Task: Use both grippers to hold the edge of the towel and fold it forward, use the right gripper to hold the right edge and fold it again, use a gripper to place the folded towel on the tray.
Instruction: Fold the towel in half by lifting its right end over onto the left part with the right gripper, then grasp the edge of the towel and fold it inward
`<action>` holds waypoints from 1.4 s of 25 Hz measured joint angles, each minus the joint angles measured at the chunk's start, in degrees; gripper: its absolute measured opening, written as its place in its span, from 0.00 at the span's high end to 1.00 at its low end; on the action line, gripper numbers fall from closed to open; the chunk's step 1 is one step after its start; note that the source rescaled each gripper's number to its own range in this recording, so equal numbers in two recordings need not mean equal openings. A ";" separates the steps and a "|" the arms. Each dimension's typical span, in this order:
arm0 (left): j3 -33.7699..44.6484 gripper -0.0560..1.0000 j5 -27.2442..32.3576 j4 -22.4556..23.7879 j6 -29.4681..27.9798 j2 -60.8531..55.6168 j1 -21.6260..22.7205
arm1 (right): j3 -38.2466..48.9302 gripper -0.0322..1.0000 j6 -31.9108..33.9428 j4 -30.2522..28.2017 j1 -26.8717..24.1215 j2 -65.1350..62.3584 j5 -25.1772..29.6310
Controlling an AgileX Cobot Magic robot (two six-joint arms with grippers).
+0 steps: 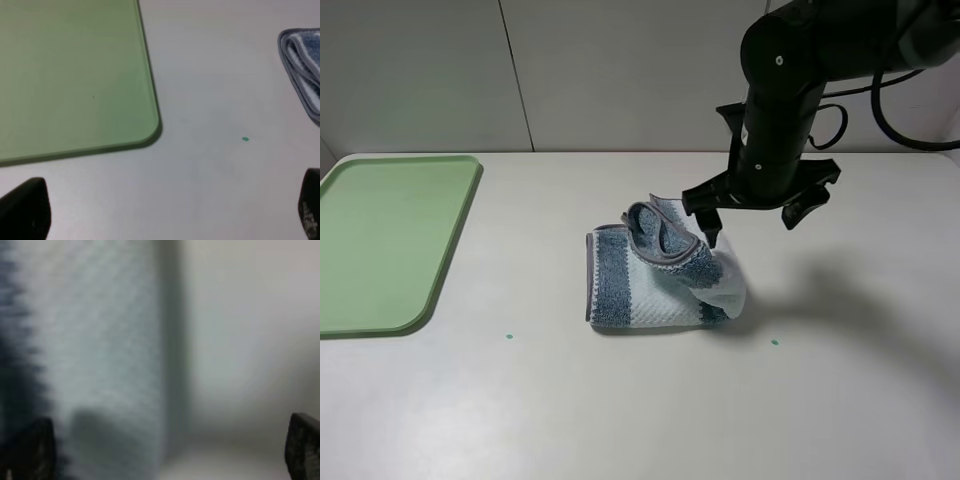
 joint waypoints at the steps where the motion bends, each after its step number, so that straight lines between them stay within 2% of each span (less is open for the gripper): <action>1: 0.00 0.01 0.00 0.00 0.00 0.00 0.00 | 0.00 0.00 0.00 0.81 0.80 0.46 -0.73; 9: 0.00 0.01 0.00 0.05 0.00 0.00 0.00 | 0.00 0.00 0.47 5.77 7.26 3.54 -7.20; 14: 0.00 0.01 0.00 0.05 0.00 0.00 0.00 | 0.00 0.00 1.35 6.04 8.88 4.74 -9.92; 18: 0.00 0.01 0.00 0.05 0.00 0.00 0.00 | 0.00 0.00 1.59 4.31 8.88 3.32 -9.87; 26: 0.00 0.01 0.00 0.05 0.00 0.00 0.00 | 0.00 0.00 1.20 0.71 8.88 -7.50 -3.29; 35: 0.00 0.01 0.00 0.05 0.00 0.00 0.00 | 0.00 0.00 -0.37 1.17 8.88 -16.27 9.83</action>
